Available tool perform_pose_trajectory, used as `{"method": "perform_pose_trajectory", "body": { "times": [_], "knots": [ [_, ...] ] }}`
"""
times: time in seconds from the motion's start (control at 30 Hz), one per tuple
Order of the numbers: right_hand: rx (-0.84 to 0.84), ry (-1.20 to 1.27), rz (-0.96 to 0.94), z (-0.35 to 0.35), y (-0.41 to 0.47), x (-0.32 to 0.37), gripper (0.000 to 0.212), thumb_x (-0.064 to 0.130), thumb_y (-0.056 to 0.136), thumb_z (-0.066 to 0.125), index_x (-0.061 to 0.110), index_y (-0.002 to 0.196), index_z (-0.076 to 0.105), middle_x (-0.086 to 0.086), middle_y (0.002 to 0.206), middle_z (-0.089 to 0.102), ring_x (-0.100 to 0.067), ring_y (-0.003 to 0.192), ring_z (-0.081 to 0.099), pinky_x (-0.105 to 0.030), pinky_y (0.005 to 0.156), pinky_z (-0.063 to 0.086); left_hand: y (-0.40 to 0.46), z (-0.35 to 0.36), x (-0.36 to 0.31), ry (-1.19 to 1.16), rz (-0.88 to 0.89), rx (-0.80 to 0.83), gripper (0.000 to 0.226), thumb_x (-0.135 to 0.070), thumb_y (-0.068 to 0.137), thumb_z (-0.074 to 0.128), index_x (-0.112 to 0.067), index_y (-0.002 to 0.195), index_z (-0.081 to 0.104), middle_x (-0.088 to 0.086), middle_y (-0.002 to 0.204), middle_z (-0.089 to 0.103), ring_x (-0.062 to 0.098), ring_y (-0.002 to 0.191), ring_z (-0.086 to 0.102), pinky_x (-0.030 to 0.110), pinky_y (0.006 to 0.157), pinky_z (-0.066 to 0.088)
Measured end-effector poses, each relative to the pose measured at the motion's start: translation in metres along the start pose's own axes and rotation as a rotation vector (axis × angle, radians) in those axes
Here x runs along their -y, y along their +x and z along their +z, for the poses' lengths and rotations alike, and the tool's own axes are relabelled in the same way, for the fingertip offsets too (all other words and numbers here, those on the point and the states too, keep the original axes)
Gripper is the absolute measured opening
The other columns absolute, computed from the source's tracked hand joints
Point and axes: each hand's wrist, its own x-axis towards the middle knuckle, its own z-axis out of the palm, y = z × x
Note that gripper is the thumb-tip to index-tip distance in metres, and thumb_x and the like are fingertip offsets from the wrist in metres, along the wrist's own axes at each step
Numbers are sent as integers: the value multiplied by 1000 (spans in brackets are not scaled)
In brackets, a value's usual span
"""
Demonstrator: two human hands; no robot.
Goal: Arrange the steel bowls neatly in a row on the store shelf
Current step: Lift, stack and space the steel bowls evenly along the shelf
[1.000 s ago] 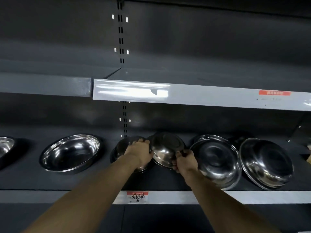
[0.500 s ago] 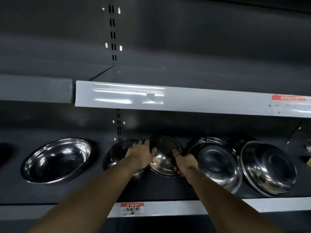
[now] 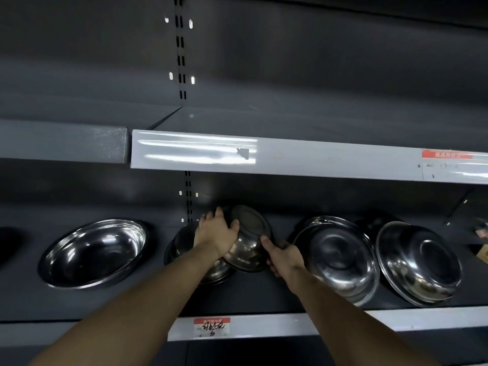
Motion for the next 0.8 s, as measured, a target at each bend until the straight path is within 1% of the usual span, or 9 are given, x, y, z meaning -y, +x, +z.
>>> {"method": "perform_pose_trajectory", "body": {
  "times": [0.13,0.23,0.3,0.43,0.47,0.53,0.63,0.7,0.8],
  "knots": [
    [-54,44,-115,6,-10,0,29,45,84,74,23,102,75,8,76,71,-10,70,63,-26,64,48,-4,-7,13,-30,48,-98,67,-42,95,49,-12,153,30,7,157,35,27,150,18,43,120,24],
    [-159,245,-106,12,-16,4,29,32,88,74,14,110,75,-2,89,76,-14,77,65,-37,77,56,-12,-11,23,-38,68,-100,74,-41,92,53,-18,156,23,2,159,32,23,153,6,43,122,20],
    [-215,377,-26,15,-21,8,23,33,91,69,14,103,74,-3,86,74,-14,73,65,-36,77,55,-20,-11,28,-56,99,-94,79,-38,90,58,-22,157,20,2,160,30,22,153,7,43,122,21],
    [-317,463,21,14,-31,15,33,44,94,58,15,82,68,-2,72,70,-16,66,68,-37,75,54,-32,-8,36,-155,173,-147,81,-26,83,67,-30,154,28,-3,156,34,18,144,25,34,118,29],
    [-350,483,19,13,-34,16,37,48,95,55,14,84,67,-3,72,70,-17,65,69,-37,74,56,-34,-8,37,-203,179,-156,80,-23,81,68,-34,151,31,0,150,40,14,137,32,29,114,32],
    [-411,518,26,8,-42,21,47,56,95,50,11,94,65,-4,76,71,-15,59,68,-32,61,55,-36,-8,37,-279,196,-150,75,-20,79,71,-39,144,37,1,134,51,6,118,40,19,100,35],
    [-438,500,23,-3,-52,24,66,69,92,39,9,97,65,-6,80,73,-18,56,67,-28,51,49,-38,-8,32,-339,247,-160,59,-12,79,69,-36,128,46,-7,116,62,7,107,55,13,85,40],
    [-444,444,15,-11,-59,24,77,78,88,31,10,93,67,-7,71,74,-22,59,69,-31,55,53,-40,-8,28,-404,248,-194,45,-7,81,65,-33,114,51,-11,105,66,8,97,63,12,79,45],
    [-449,358,0,-20,-68,23,88,88,79,24,13,87,70,-4,55,72,-28,66,71,-44,74,60,-43,-6,23,-645,196,-239,29,0,82,59,-25,97,55,-8,97,67,11,91,65,14,77,49]
  ]
}}
